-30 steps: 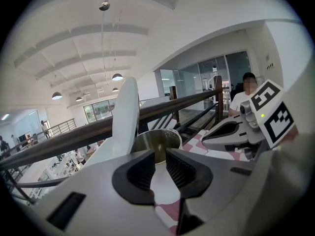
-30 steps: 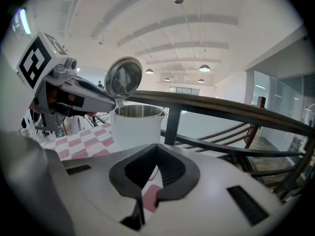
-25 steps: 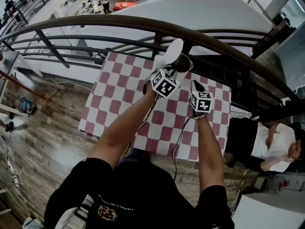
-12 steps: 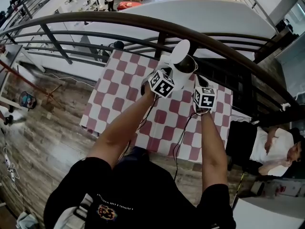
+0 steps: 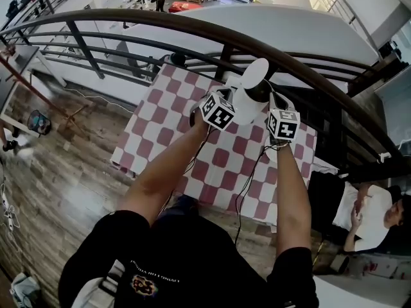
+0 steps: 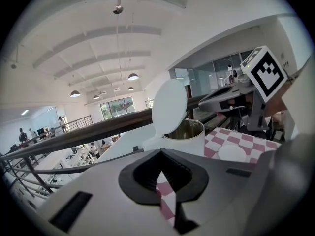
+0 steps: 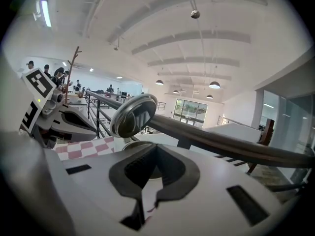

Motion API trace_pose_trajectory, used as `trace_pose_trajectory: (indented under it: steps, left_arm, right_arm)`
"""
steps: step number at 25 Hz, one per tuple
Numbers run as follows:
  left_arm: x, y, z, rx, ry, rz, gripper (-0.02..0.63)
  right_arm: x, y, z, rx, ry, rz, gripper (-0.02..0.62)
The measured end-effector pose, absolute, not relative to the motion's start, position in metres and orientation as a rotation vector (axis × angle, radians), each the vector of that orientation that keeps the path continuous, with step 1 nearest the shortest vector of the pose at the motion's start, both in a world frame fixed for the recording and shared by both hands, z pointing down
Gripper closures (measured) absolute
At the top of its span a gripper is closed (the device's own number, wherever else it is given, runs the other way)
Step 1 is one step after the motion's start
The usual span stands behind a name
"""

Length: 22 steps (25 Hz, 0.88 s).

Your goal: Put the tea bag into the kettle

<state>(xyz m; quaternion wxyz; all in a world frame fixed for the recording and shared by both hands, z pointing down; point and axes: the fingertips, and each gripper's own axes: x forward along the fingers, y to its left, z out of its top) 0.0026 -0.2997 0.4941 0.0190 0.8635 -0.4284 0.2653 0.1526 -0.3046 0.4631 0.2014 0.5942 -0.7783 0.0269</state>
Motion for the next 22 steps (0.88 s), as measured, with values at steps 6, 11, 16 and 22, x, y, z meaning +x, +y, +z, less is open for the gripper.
trace_pose_trajectory:
  steps: [6, 11, 16, 22]
  left_arm:
    - [-0.018, -0.305, 0.485, 2.652, -1.391, 0.802, 0.603]
    - [-0.029, -0.308, 0.471, 2.647, -1.434, 0.782, 0.603]
    - [-0.036, -0.312, 0.46, 2.635, -1.47, 0.769, 0.603]
    - [-0.046, -0.314, 0.462, 2.62, -1.49, 0.776, 0.603]
  right_arm:
    - [0.145, -0.313, 0.442, 1.648, -2.191, 0.023, 0.581]
    - [0.137, -0.317, 0.423, 1.632, -2.209, -0.031, 0.581]
    - [0.128, -0.322, 0.391, 1.632, -2.255, -0.098, 0.581]
    - [0.099, -0.326, 0.36, 1.624, -2.356, -0.168, 0.581]
